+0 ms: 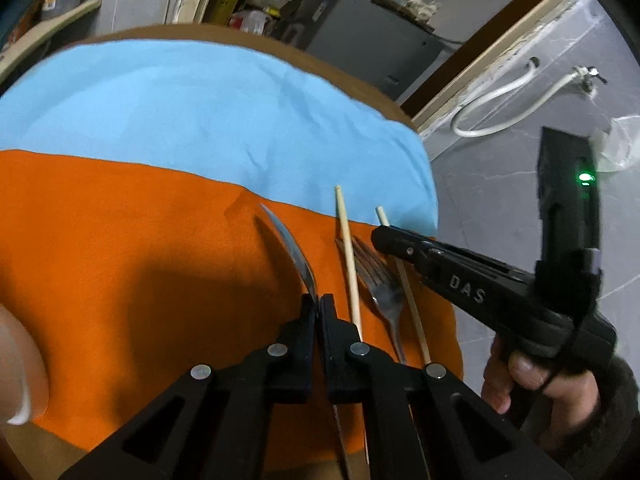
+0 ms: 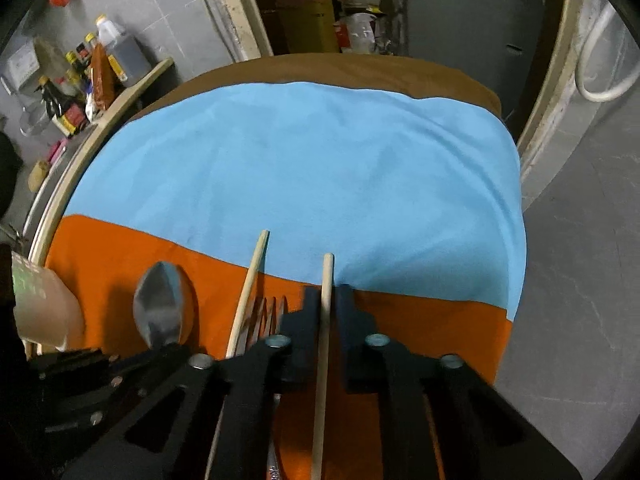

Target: Organize utensils

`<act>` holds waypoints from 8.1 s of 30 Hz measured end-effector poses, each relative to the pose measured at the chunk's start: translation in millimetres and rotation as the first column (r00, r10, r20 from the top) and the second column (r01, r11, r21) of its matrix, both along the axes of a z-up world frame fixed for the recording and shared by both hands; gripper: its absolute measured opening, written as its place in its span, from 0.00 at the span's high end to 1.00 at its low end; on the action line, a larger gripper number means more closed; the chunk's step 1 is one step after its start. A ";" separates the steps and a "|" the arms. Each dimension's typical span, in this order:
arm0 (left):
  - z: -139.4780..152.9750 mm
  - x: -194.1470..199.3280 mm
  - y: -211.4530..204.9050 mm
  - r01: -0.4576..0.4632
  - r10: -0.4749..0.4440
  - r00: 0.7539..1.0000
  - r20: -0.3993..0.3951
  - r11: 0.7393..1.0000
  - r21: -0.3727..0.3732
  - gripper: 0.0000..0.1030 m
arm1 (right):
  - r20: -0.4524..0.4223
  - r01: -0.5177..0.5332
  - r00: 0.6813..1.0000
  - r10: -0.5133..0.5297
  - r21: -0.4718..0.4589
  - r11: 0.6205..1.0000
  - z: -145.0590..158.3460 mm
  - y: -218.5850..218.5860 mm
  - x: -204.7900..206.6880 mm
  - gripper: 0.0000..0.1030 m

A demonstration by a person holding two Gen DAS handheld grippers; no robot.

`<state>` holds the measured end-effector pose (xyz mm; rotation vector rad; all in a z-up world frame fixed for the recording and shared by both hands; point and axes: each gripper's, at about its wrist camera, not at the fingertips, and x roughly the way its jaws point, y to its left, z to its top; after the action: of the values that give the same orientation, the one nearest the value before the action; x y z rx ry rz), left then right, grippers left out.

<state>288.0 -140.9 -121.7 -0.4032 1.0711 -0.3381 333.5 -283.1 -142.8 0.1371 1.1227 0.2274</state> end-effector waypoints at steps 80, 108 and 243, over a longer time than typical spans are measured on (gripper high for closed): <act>134.3 -104.6 234.8 -0.554 0.331 0.624 0.708 0.826 0.102 0.97 | 0.767 -0.207 0.611 -0.194 0.391 0.897 163.3 194.6 -104.3 0.96; 150.2 -119.7 215.7 -0.474 0.342 0.707 0.619 0.878 0.057 0.09 | 0.729 -0.180 0.667 -0.156 0.360 0.916 169.5 150.6 -121.2 0.37; -0.2 35.8 -42.4 0.112 -0.116 0.993 0.012 0.980 0.163 0.91 | 0.102 -0.195 0.977 0.185 0.095 0.976 -3.5 -36.4 -1.3 0.83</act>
<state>323.8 -183.2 -122.0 -0.1930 1.0940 -0.3537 332.2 -319.5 -146.4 0.1110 1.0323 0.4594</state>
